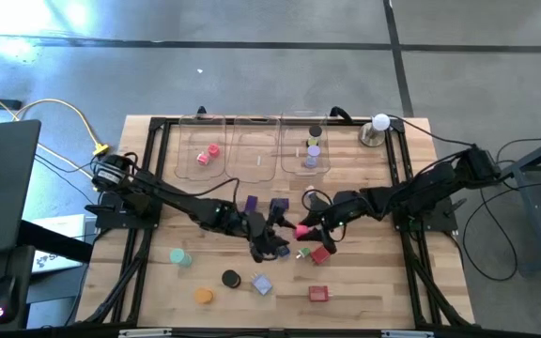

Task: Pick & Place Office items
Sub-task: Put the pink charger adapter into the left transparent bin

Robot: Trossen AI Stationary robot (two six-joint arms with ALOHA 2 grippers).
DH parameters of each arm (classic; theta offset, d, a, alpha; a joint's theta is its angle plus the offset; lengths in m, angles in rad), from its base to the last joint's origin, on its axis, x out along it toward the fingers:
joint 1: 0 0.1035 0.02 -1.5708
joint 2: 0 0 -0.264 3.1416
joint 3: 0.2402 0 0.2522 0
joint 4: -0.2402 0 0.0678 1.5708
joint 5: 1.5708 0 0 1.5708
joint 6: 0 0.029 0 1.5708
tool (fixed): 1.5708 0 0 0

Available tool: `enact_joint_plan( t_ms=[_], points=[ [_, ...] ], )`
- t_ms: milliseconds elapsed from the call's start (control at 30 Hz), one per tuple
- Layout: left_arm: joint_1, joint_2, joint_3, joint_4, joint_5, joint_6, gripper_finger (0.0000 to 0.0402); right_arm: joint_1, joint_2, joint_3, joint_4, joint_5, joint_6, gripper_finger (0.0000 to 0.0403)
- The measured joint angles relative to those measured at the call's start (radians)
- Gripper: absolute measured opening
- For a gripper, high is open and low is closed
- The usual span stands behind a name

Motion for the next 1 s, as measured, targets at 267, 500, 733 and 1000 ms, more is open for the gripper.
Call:
enact_joint_plan(
  t_ms=[267,500,733,1000],
  points=[
    [0.009,0.004,0.0,0.08,-0.021,0.045,0.0245,0.003,-0.002,0.015,0.05,0.047,0.018,0.0141],
    [0.019,0.004,0.0,0.091,-0.014,-0.004,0.0245,0.004,-0.002,0.012,0.051,0.05,0.022,0.0141],
    [0.02,0.004,0.0,0.096,-0.013,-0.122,0.0245,0.004,-0.002,0.012,0.051,0.052,0.021,0.0142],
    [0.022,0.004,0.0,0.098,-0.013,0.008,0.0245,-0.008,-0.002,0.011,0.05,0.052,0.022,0.0142]
  ],
)
